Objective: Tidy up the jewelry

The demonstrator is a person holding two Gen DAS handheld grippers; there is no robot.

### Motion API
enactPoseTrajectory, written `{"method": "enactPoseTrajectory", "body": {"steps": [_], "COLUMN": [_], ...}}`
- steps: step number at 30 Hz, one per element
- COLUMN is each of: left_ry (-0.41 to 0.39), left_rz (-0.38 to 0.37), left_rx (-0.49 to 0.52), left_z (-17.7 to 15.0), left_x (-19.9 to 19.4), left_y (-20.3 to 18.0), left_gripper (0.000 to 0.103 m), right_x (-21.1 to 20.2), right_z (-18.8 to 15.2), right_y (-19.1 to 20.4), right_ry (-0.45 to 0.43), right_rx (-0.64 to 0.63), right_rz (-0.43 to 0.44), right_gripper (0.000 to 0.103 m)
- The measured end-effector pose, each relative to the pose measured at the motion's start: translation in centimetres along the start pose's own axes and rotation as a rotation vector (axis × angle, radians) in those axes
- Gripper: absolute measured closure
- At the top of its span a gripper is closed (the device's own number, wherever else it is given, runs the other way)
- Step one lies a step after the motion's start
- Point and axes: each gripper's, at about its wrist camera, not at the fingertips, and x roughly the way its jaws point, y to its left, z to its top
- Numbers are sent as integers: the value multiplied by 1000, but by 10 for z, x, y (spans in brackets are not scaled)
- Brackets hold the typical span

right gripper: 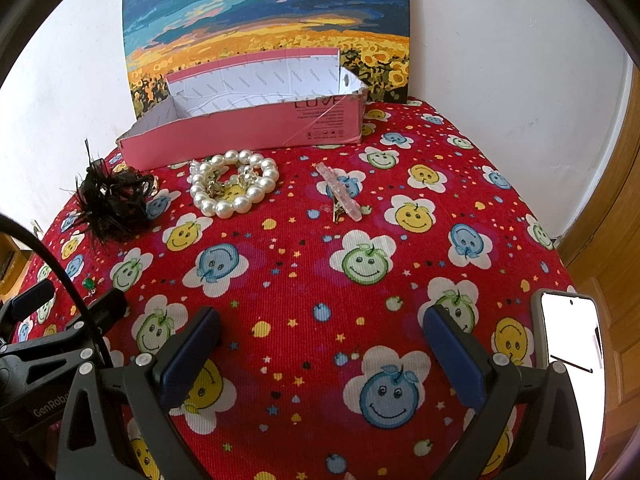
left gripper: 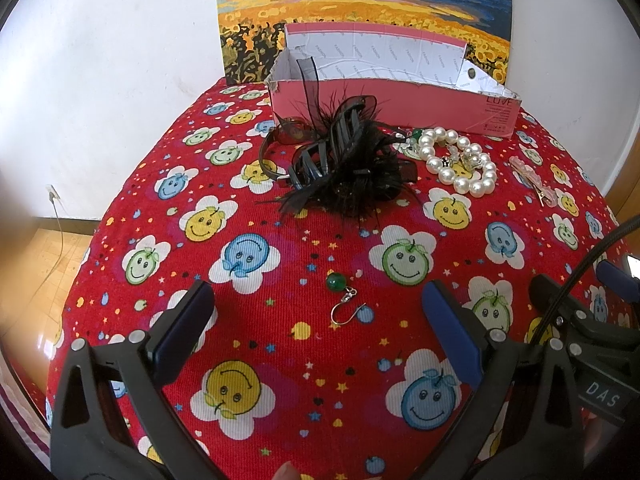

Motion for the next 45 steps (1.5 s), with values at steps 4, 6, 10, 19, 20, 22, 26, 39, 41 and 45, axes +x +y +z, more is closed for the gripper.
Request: {"method": "enactPoseTrajectory", "body": {"steps": [4,6,10,19,20,22,26,39,41,45], "left_ry": [1,3,9,23,21,17,14,22,27,52], "left_rz": [0,-1,-5,-68,-74,-97,-137,-135,-139,-138], "left_rx": [0,-1,-3,-7,-14,-32,-59,-45,-46,-38], "left_z": [0,0,-1,6,9,16,32,61,63,64], "left_x": [0,0,3,-1,-2,-4,-4,22,26,36], "left_y": [0,0,-2,8,10,15,19,5,3,-1], "left_gripper": [6,6,6,5,5,5,5,7,9,29], "right_x": [0,0,0,-3,-3,-5,-6,1,2,5], "right_z": [0,0,0,5,6,8,18,27,28,30], "right_y": [0,0,-1,-8,-6,-11,-16,-26,-26,-27], "right_ry": [0,0,1,10,11,8,13,32,33,42], "right_rx": [-1,0,0,14,15,29,31,47,47,49], "right_rz": [0,0,0,52,54,68,79,119,122,131], "right_gripper": [0,0,0,0,0,0,0,0,0,0]}}
